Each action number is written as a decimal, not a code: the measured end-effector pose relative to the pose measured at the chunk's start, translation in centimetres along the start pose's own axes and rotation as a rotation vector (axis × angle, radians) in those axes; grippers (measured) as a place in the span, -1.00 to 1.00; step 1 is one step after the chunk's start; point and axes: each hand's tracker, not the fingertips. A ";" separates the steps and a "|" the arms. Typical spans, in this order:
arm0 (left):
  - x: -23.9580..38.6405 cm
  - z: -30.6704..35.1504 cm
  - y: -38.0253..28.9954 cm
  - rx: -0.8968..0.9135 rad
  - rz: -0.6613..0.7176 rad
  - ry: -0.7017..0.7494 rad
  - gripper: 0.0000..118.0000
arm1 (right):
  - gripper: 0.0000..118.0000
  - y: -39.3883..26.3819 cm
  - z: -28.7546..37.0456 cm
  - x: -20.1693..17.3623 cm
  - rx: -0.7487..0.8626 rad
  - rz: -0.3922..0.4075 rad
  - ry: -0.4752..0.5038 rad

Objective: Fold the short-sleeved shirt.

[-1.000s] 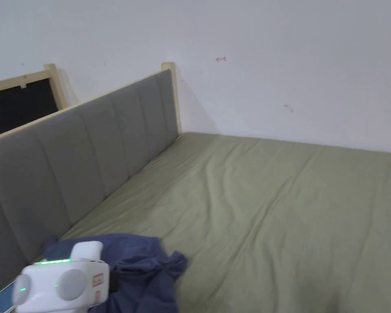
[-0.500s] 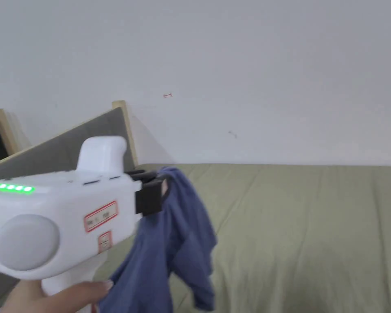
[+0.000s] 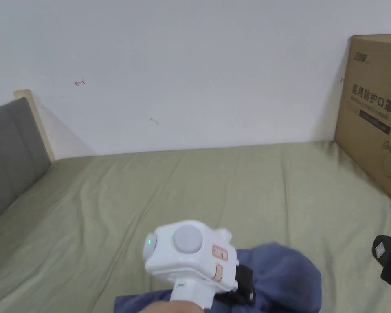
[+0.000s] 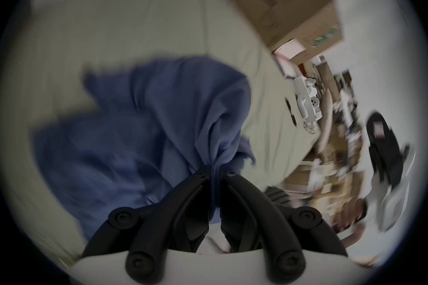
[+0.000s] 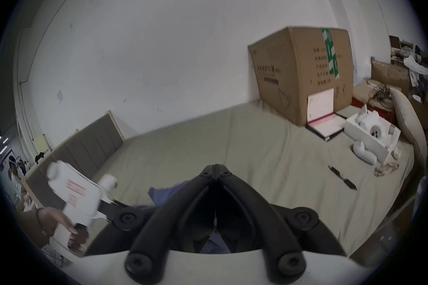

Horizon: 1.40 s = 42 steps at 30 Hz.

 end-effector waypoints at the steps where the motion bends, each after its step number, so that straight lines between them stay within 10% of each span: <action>1: -2.1 -2.3 -0.5 -0.057 0.130 -0.044 -0.89 | -1.00 -0.6 -0.5 0.5 -0.039 0.006 -0.005; 4: -5.3 -5.0 -2.3 -0.017 0.199 0.054 -0.71 | -1.00 -2.2 -1.3 1.6 -0.089 -0.024 -0.027; 5: -5.7 -5.2 -2.4 0.010 0.165 0.107 -0.35 | -1.00 -2.5 -1.3 1.9 -0.093 -0.042 -0.027; 6: -5.3 -5.2 -3.3 0.015 0.151 0.120 0.41 | -1.00 -2.7 -1.4 2.2 -0.098 -0.053 -0.027; 8: -5.5 -4.5 -3.3 0.013 0.152 0.088 0.93 | -1.00 -2.7 -1.7 2.4 -0.114 -0.064 -0.036; 14: -2.0 4.2 -2.5 0.250 0.068 0.084 0.86 | -1.00 -1.3 -1.4 1.0 -0.085 -0.050 -0.024; 19: 1.6 14.4 -8.4 0.832 -0.190 0.286 0.75 | -1.00 0.1 0.4 -1.3 0.008 -0.010 0.030; 23: 1.3 16.3 -15.3 1.225 -0.267 0.487 0.18 | -1.00 0.0 2.0 -3.4 0.153 0.092 0.031; 25: 0.8 15.9 -17.5 1.303 -0.253 0.602 -0.43 | -1.00 -0.2 2.6 -4.3 0.202 0.129 0.039; 27: -0.3 15.6 -18.4 1.268 -0.241 0.601 -0.98 | -1.00 -0.6 2.9 -5.0 0.234 0.151 0.038; 37: -1.7 17.8 -18.9 1.249 -0.146 0.570 -1.00 | -1.00 -1.0 3.1 -6.5 0.232 0.172 0.072; 42: -7.1 18.4 -7.5 0.655 -0.025 0.481 -1.00 | -1.00 -0.7 2.0 -6.5 0.181 0.165 0.092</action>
